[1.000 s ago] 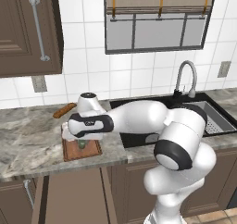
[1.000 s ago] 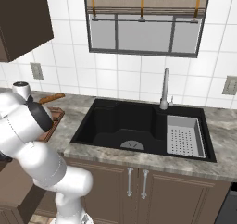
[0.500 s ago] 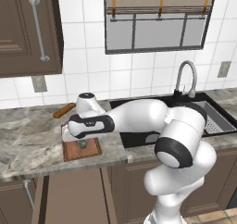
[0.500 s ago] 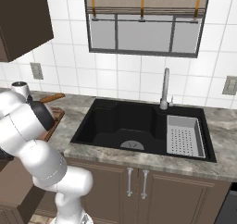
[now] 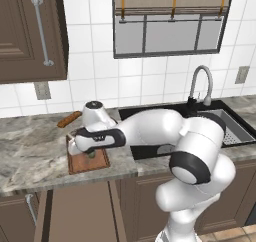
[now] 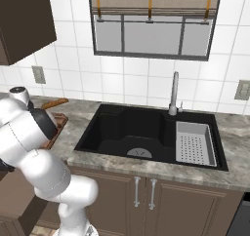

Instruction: Open the drawer on the left and place the cutting tools on the cutting board.

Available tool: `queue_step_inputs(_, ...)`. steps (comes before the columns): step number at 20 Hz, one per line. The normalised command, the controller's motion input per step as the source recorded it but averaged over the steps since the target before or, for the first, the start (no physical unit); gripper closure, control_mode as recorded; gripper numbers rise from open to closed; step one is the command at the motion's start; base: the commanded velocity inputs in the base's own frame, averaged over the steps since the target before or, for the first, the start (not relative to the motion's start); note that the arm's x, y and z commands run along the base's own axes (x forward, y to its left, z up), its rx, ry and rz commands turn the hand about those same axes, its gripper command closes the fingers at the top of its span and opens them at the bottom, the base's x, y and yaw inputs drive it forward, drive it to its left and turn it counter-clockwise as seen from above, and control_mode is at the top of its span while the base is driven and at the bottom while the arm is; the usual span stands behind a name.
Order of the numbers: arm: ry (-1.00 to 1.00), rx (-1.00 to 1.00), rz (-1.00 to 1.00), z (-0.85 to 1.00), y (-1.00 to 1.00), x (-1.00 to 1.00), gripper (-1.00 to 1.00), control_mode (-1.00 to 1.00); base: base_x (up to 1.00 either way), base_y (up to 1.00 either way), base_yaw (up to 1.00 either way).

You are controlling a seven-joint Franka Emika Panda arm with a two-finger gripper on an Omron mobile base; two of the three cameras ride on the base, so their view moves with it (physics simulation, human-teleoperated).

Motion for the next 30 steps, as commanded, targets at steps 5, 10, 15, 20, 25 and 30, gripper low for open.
queue_step_inputs(5, -0.12, -0.01, 0.17, 0.0, -0.04, 0.07, 1.0, -1.0, 0.0, 0.0, 0.0)
queue_step_inputs(10, -0.05, 0.0, 0.19, 0.0, -0.05, 0.12, 1.0, -1.0, 0.0, 0.0, 0.0)
queue_step_inputs(15, -0.01, 0.0, 0.23, 0.0, -0.01, 0.21, 1.0, -1.0, 0.0, 0.0, 0.0)
queue_step_inputs(20, 0.0, 0.0, 0.22, 0.0, 0.0, 0.1, 1.0, -1.0, 0.0, 0.0, 0.0)
queue_step_inputs(25, 0.0, -0.03, 0.2, 0.0, 0.0, 0.03, 1.0, -1.0, 0.0, 0.0, 0.0)
queue_step_inputs(30, 0.0, -0.06, 0.21, 0.0, 0.0, 0.09, 1.0, -1.0, 0.0, 0.0, 0.0)
